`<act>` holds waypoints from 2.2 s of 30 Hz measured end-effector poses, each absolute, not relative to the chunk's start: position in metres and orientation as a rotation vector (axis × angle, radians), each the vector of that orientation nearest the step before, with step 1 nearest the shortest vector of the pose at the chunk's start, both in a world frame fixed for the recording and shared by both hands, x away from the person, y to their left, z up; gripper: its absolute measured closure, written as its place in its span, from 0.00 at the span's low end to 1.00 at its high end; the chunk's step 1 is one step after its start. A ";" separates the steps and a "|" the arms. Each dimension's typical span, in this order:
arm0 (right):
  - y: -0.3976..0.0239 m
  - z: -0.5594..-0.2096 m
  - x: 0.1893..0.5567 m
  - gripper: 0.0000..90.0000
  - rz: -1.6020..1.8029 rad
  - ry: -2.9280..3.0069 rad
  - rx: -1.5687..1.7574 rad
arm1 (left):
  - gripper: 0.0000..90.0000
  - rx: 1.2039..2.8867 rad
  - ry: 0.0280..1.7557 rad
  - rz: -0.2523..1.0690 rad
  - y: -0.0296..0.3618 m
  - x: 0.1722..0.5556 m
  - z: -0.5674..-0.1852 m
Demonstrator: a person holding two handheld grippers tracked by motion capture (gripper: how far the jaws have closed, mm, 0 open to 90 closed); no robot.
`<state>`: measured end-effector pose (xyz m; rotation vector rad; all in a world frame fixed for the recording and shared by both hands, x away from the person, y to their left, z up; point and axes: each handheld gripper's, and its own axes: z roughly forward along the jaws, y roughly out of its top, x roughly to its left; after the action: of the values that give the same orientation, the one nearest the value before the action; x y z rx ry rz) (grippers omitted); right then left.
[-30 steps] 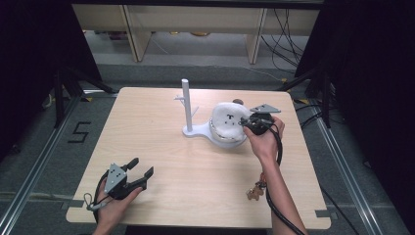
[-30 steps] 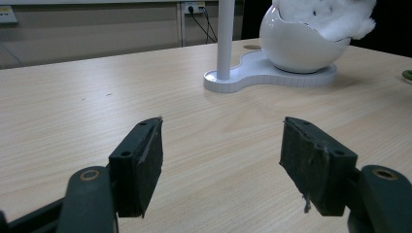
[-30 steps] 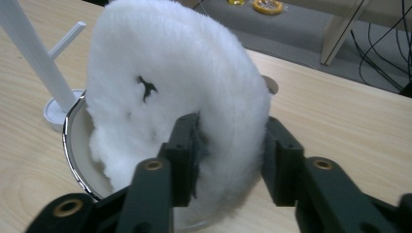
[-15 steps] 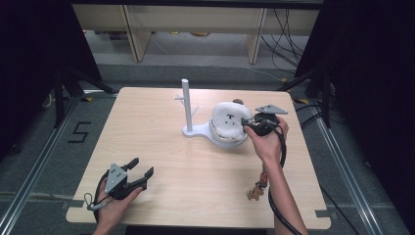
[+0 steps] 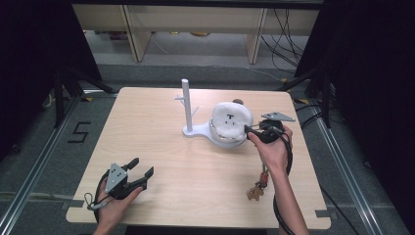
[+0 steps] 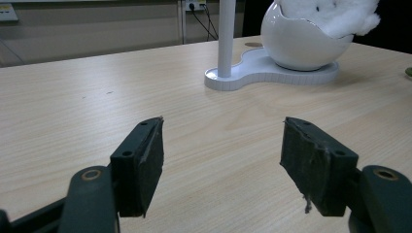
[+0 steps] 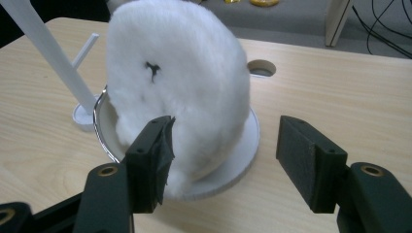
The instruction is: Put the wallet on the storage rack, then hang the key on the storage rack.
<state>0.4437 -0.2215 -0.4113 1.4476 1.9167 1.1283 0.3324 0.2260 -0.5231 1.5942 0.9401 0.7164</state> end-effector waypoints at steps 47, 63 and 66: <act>-0.276 -0.470 0.409 0.70 0.656 2.100 1.989 | 0.35 1.592 0.917 0.705 0.226 0.333 -0.524; -0.270 -0.469 0.405 0.76 0.580 2.132 2.165 | 0.35 1.592 0.917 0.709 0.226 0.333 -0.524; -0.270 -0.470 0.405 0.76 0.574 2.134 2.179 | 0.35 1.590 0.920 0.705 0.226 0.333 -0.524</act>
<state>0.4048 -0.2696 -0.4704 2.1786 2.1336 0.5736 0.3327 0.2258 -0.5238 1.5897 0.9200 0.7052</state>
